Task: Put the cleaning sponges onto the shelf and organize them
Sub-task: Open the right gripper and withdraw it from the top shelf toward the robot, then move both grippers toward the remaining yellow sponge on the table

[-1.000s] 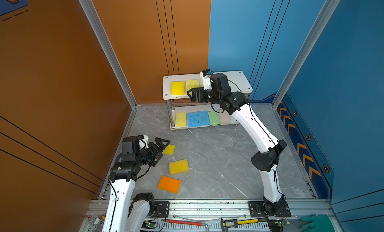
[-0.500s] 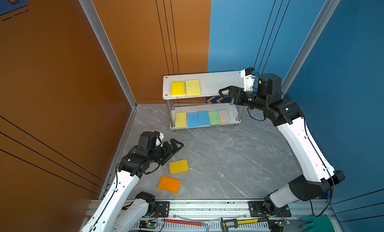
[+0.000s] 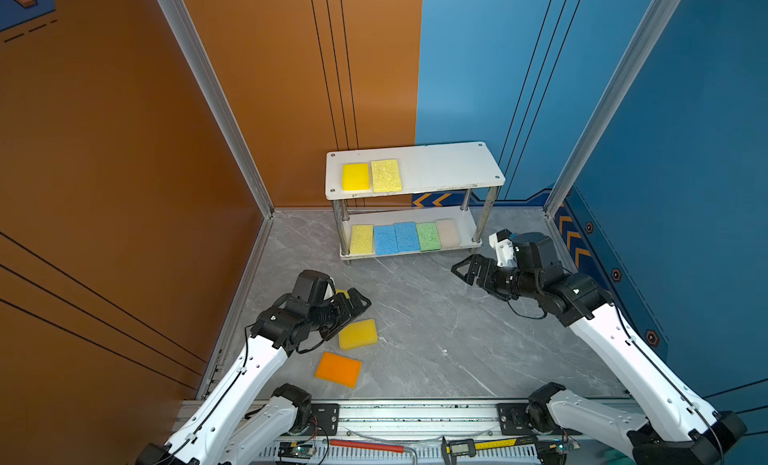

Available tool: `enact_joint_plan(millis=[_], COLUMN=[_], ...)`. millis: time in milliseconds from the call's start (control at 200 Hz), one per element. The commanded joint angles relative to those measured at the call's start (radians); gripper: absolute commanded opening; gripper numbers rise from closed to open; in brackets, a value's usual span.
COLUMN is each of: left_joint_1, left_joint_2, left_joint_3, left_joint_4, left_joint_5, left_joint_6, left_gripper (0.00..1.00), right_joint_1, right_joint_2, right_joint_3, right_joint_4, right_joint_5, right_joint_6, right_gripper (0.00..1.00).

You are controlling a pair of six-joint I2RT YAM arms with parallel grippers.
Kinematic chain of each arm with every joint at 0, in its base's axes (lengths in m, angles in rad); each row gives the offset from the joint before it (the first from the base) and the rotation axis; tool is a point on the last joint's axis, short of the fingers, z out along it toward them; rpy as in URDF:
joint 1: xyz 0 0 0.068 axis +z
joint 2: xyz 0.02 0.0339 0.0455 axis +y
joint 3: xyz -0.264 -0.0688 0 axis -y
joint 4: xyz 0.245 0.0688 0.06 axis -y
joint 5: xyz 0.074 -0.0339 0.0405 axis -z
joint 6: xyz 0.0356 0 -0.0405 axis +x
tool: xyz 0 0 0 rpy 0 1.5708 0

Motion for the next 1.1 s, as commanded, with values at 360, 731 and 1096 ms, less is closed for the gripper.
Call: enact_joint_plan(millis=[360, 731, 1096], left_joint_1=[0.109, 0.202, 0.195], left_joint_2=[0.131, 0.400, 0.543], left_joint_3=[-0.019, 0.001, 0.021], left_joint_4=[-0.014, 0.179, 0.243], left_joint_5=[0.021, 0.092, 0.099], left_joint_6=[0.195, 0.305, 0.352], left_gripper=[0.98, 0.98, 0.98], right_joint_1=[0.149, 0.197, 0.283], right_joint_2=[0.126, 0.043, 0.157], right_joint_3=[-0.185, -0.288, -0.264], right_joint_4=[0.129, 0.196, 0.218], right_joint_5=[-0.181, -0.145, -0.192], right_joint_6=[0.071, 0.158, 0.141], right_gripper=[1.00, 1.00, 1.00])
